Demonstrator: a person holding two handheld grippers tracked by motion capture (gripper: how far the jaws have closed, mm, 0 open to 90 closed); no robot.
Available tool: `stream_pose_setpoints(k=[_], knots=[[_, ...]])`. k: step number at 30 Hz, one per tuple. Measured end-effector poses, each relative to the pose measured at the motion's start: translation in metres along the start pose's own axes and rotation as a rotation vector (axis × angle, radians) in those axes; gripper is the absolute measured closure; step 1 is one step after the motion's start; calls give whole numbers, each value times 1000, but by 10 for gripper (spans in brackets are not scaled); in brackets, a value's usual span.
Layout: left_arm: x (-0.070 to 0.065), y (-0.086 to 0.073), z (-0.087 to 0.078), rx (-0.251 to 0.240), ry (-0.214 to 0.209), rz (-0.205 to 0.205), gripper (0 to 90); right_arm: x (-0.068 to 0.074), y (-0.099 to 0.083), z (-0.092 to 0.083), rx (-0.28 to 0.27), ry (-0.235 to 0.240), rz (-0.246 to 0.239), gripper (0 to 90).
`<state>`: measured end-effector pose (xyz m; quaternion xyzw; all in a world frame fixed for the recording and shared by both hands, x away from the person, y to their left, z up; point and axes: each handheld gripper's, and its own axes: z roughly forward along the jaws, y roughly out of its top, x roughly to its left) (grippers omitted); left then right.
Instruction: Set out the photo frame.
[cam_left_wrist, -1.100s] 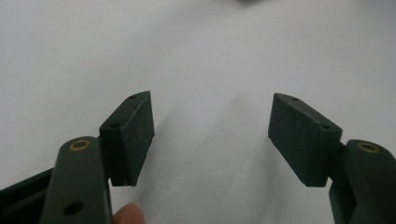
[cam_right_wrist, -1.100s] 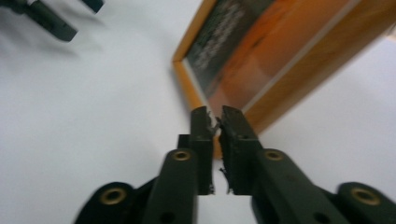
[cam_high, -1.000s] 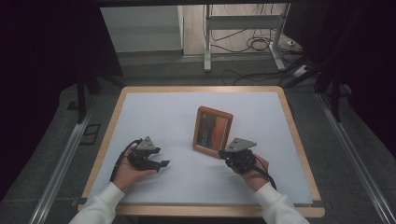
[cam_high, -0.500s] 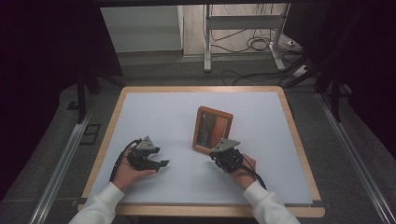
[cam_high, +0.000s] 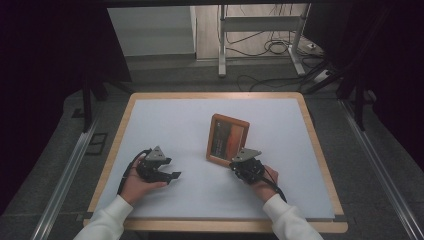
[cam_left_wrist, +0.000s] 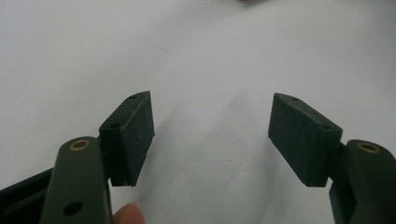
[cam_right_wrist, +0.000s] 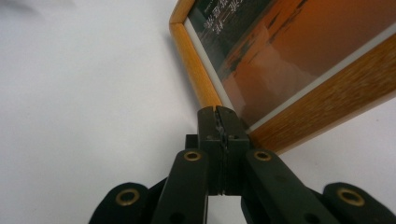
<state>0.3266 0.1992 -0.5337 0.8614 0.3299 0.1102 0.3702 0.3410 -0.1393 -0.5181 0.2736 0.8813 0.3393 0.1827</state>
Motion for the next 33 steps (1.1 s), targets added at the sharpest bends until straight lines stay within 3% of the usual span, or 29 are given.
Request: stream_pose_setpoints(k=[21, 33], knots=[[0, 0, 1, 3, 0, 5, 305, -12, -7, -3, 6, -25, 24, 897], [0, 0, 2, 5, 0, 5, 305, -11, -7, -3, 5, -28, 21, 896]])
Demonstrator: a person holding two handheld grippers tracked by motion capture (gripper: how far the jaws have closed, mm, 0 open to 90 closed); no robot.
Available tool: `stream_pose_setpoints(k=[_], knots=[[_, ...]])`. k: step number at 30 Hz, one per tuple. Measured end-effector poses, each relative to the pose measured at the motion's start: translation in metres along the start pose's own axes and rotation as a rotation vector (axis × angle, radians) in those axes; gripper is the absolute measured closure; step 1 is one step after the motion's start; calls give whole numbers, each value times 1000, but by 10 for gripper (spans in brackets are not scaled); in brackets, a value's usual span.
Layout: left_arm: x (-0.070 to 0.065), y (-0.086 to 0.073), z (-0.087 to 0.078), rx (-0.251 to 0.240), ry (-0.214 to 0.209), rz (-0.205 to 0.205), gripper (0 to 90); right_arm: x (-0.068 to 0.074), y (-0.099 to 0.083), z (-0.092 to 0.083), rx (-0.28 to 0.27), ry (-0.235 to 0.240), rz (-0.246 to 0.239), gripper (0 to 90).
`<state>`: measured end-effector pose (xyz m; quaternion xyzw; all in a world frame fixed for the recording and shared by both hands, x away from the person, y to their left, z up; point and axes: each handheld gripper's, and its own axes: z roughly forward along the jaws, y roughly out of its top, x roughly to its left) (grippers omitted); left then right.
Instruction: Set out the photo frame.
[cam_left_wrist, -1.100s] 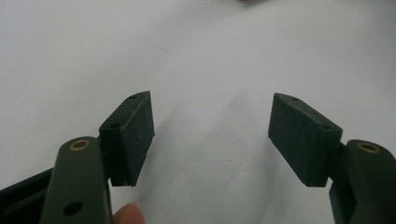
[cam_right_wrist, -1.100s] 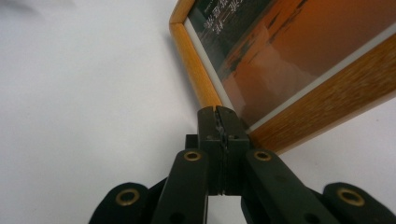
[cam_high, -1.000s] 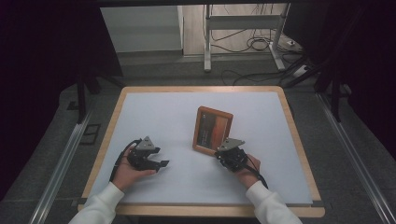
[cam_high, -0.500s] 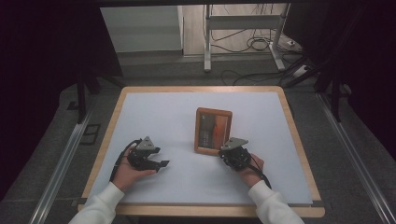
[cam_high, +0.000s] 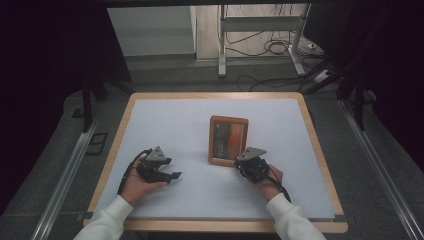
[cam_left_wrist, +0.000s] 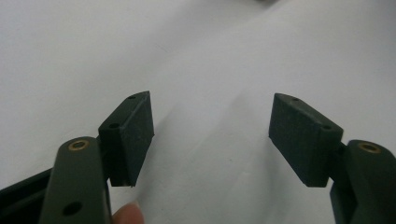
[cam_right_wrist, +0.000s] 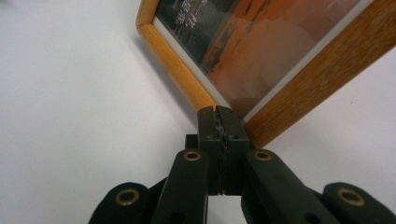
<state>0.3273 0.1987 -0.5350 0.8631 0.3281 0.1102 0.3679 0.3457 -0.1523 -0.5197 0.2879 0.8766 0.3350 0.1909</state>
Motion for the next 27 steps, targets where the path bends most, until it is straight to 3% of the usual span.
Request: stream_pose_setpoints(k=[21, 27], knots=[[0, 0, 0, 2, 0, 3, 304, -6, -3, -1, 0, -18, 12, 890], [0, 0, -1, 0, 2, 2, 304, -2, -2, -6, -34, -7, -4, 881]])
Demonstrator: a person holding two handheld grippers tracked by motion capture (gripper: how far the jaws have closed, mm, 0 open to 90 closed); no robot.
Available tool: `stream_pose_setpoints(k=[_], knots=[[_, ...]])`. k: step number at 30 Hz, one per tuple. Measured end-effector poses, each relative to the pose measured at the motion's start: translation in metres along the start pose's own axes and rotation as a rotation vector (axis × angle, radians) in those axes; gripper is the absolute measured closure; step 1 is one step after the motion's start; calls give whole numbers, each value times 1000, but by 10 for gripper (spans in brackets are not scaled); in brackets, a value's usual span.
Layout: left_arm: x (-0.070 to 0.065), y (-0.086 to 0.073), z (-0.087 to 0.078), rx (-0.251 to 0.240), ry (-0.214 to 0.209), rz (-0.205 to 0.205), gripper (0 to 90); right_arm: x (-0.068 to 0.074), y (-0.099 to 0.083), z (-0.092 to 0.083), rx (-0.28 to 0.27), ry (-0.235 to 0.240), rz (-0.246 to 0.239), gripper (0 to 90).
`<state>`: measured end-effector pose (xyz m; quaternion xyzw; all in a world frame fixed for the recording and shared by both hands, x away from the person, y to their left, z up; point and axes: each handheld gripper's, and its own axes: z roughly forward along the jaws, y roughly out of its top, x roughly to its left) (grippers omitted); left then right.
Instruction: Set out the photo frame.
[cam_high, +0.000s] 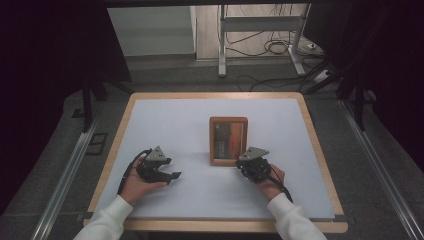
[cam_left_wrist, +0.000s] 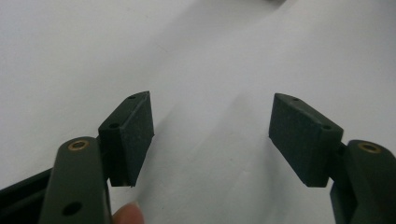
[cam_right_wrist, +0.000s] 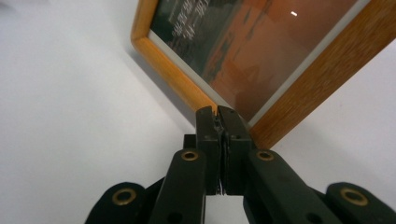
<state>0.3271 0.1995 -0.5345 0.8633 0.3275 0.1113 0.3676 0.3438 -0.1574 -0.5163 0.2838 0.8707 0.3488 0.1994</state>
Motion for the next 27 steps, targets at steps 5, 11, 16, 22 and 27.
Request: stream_pose_setpoints(k=[5, 11, 16, 22, 27], knots=[[0, 0, -1, -4, 0, 1, 304, -4, -2, -10, -20, -1, 21, 881], [0, -1, 0, -3, 1, -3, 304, -13, -11, -26, -68, 26, 43, 794], [2, -1, -2, -9, 5, -16, 304, -20, -20, -38, -107, 17, 74, 575], [0, -2, -4, -13, 16, -24, 304, -29, -34, -57, -127, -22, 134, 409], [-2, -4, -5, -6, 18, -30, 304, -34, -57, -76, -116, -55, 193, 321]])
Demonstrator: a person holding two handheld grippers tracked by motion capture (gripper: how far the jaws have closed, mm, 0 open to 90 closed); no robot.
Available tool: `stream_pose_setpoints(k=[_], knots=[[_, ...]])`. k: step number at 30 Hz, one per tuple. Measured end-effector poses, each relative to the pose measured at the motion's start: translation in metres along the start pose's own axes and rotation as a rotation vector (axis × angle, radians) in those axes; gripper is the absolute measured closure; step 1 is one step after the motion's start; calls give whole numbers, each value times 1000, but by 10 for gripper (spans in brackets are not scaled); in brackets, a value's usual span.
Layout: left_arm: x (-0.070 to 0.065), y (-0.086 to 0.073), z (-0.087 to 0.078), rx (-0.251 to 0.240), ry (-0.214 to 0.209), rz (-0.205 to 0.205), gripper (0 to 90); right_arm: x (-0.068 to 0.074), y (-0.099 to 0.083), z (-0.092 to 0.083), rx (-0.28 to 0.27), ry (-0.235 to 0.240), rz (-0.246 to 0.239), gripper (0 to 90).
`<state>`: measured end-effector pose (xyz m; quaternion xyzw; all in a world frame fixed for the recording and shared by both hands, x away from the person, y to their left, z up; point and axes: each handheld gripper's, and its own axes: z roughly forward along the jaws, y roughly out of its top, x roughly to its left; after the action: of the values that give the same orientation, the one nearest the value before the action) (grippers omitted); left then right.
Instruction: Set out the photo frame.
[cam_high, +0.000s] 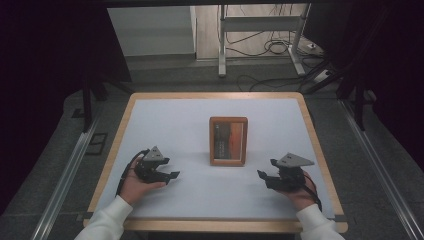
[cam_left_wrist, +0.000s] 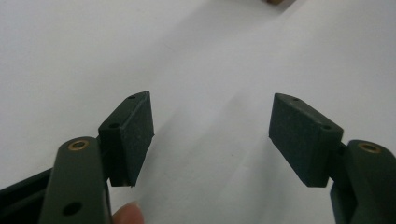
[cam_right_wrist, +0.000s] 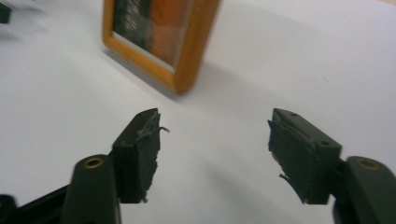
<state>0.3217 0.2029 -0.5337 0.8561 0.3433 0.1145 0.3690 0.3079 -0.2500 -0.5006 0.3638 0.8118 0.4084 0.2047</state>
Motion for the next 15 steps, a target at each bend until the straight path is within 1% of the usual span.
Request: stream_pose_setpoints(k=[3, 7, 15], knots=[[0, -2, 0, 2, 4, -8, 304, -5, -12, -10, -7, -18, 29, 299], [0, -4, -4, -6, 11, -18, 304, -9, -20, -17, -8, -38, 47, 282], [0, -8, -9, -14, 15, -29, 304, -12, -24, -10, 31, -49, 42, 259]])
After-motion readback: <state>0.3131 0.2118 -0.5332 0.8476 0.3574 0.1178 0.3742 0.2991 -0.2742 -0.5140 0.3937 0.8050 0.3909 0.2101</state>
